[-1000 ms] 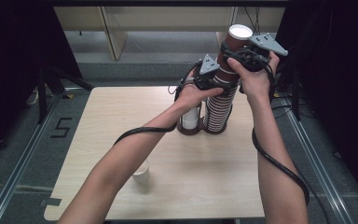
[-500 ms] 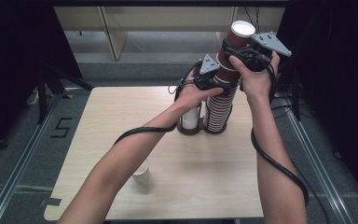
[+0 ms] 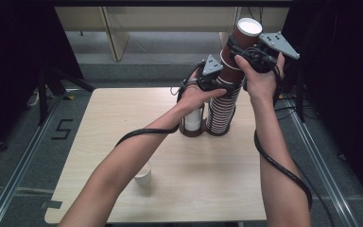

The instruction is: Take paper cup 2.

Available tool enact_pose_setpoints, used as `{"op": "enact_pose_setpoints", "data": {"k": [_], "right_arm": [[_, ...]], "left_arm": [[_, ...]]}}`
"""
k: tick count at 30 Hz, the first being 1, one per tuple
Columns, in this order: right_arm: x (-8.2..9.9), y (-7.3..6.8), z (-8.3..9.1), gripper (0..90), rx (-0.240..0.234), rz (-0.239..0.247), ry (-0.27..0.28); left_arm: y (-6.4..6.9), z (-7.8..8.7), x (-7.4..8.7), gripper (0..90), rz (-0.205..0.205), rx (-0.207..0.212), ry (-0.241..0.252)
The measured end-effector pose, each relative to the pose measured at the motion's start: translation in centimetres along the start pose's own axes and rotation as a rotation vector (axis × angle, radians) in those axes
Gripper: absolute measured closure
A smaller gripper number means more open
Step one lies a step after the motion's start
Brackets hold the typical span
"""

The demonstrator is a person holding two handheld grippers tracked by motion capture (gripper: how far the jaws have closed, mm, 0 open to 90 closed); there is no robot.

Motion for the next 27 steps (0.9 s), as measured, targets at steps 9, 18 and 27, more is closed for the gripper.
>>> {"op": "enact_pose_setpoints", "data": {"k": [9, 18, 27], "right_arm": [[-0.4, 0.1, 0.2, 21.0, -0.005, -0.015, 0.026], [-1.5, 0.2, 0.5, 21.0, -0.008, -0.024, 0.065], [-2.5, 0.2, 0.8, 21.0, -0.017, -0.041, 0.085]], "left_arm": [[0.0, -0.1, 0.0, 3.2, 0.003, 0.001, 0.004], [0.0, -0.1, 0.0, 3.2, 0.01, -0.001, 0.003], [0.0, -0.2, -0.1, 3.2, 0.016, -0.002, 0.006]]}}
Point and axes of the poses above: each handheld gripper's, and its own axes: z roughly backward along the jaws, x roughly out of its underside, y roughly to its right, the point moved 5 cm from there along -z, roughly forward along the jaws, and after that the axes turned 4 degrees about z, right-handed, at the moved point
